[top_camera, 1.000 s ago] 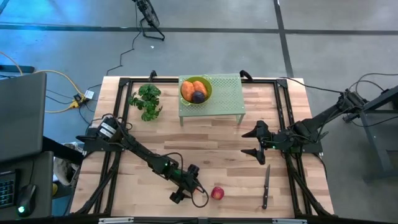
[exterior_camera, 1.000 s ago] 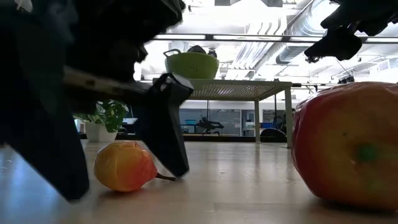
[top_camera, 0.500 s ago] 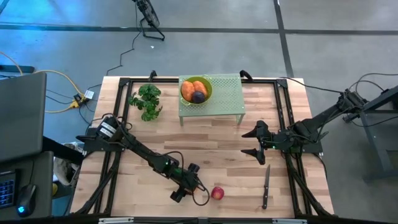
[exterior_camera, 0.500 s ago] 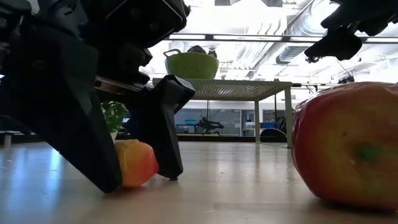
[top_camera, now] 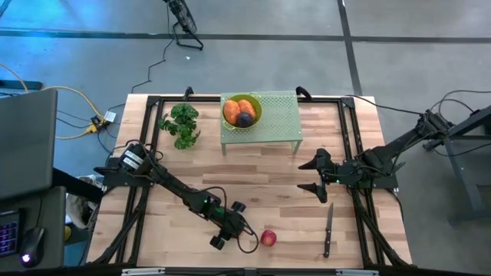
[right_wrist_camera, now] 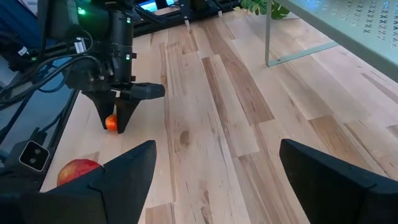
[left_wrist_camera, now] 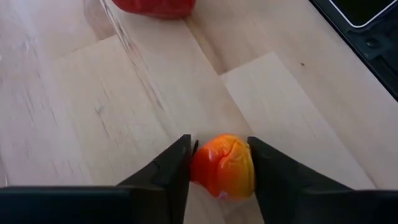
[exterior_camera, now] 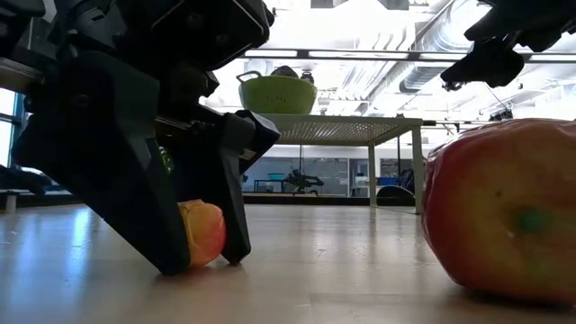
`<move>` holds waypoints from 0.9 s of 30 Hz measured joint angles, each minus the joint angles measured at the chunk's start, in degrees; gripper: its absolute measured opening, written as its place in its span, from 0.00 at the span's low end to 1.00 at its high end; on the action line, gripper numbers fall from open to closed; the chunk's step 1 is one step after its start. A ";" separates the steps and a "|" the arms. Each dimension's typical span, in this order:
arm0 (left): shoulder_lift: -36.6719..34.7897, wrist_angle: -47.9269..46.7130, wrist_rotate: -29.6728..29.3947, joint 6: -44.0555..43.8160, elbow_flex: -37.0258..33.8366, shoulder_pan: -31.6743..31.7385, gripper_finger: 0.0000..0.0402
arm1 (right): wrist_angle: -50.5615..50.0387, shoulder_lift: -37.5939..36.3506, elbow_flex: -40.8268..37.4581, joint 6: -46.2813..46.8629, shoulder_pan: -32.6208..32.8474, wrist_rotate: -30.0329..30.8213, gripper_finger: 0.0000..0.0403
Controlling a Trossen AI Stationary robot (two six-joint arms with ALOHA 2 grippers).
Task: Pick & Place Fruit
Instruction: Put the orange pear into the green strainer bowl on the shelf
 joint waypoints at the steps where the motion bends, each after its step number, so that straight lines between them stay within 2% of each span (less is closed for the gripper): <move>1: -0.02 -0.10 0.01 -0.15 0.00 0.00 0.34 | -0.01 0.00 -0.01 0.00 0.00 0.00 0.83; 8: -1.34 -1.83 0.52 -0.02 -0.13 -0.01 0.31 | 0.00 -0.02 -0.01 0.00 0.00 -0.17 0.83; 16: -7.14 -5.60 -0.86 2.42 -0.17 -0.02 0.31 | 0.00 -0.02 0.00 0.00 -0.01 -0.20 0.83; 27: -17.12 -10.08 -9.78 8.19 -0.14 0.00 0.31 | 0.44 -0.02 0.00 0.00 0.00 -0.17 0.83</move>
